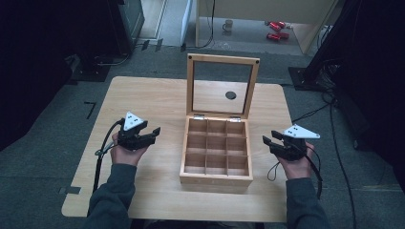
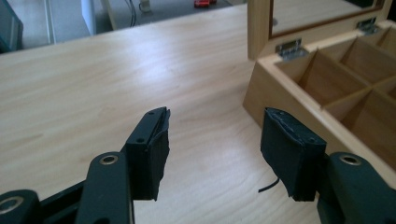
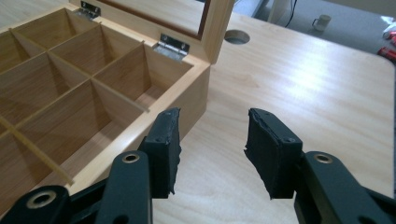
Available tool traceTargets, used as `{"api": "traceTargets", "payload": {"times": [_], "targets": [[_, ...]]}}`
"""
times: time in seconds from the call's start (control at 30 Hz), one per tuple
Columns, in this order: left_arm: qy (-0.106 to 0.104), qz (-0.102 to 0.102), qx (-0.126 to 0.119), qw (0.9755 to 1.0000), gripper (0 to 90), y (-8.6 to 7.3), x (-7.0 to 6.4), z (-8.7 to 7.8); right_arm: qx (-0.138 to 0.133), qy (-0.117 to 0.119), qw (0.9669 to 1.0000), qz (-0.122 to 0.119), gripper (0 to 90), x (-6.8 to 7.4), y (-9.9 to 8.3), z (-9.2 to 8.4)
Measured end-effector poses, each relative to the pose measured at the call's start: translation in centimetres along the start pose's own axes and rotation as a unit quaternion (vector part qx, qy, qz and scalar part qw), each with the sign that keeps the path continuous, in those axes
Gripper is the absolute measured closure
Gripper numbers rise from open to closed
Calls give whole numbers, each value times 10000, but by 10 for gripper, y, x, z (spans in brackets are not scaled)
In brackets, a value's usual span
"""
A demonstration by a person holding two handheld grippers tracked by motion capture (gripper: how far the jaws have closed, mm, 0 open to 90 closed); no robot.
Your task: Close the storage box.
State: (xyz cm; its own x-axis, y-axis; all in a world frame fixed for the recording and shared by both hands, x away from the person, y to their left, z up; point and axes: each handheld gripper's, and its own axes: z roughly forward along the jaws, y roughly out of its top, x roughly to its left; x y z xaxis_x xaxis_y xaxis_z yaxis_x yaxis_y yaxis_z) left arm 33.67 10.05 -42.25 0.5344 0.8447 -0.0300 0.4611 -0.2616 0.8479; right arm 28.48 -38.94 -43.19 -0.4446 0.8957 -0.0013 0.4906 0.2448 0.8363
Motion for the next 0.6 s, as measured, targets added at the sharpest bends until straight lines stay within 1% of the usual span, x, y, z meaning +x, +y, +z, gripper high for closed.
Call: {"api": "traceTargets", "payload": {"times": [0.03, 0.1, 0.2, 0.27, 0.3, 0.33, 0.37, 0.4, 0.5, 0.53, 0.57, 0.6], "targets": [[-32, 29, -62, 10000, 417, 7, 0, 1, -28, -51, 10000, -51, 551, -1, 5, 1], [-66, 54, -116, 9999, 416, 13, 0, 3, -83, -47, 10000, -31, 554, -3, 9, 2], [-81, 73, -190, 9998, 429, 22, 1, 7, -158, -37, 9999, 4, 555, -5, 17, 5], [-82, 87, -218, 9997, 438, 24, 1, 9, -240, -8, 9997, 18, 558, -5, 22, 8], [-94, 88, -236, 9996, 438, 27, 2, 10, -240, -8, 9997, 18, 558, -5, 22, 8], [-128, 50, -262, 9996, 441, 29, 3, 12, -289, -10, 9996, 35, 557, -5, 27, 11], [-161, 21, -277, 9995, 441, 32, 4, 13, -289, -10, 9996, 35, 557, -5, 27, 11], [-196, 19, -294, 9994, 442, 37, 4, 16, -311, 7, 9995, 48, 558, -5, 31, 15], [-249, 23, -298, 9992, 443, 42, 4, 20, -330, 25, 9994, 38, 565, -5, 36, 18], [-300, 43, -257, 9992, 444, 44, 4, 22, -343, 13, 9994, 23, 574, -5, 38, 20], [-342, 124, -176, 9992, 448, 49, 4, 28, -352, 18, 9994, -14, 599, -4, 43, 22], [-342, 124, -176, 9992, 453, 49, 4, 28, -352, 18, 9994, -14, 599, -4, 43, 22]]}}
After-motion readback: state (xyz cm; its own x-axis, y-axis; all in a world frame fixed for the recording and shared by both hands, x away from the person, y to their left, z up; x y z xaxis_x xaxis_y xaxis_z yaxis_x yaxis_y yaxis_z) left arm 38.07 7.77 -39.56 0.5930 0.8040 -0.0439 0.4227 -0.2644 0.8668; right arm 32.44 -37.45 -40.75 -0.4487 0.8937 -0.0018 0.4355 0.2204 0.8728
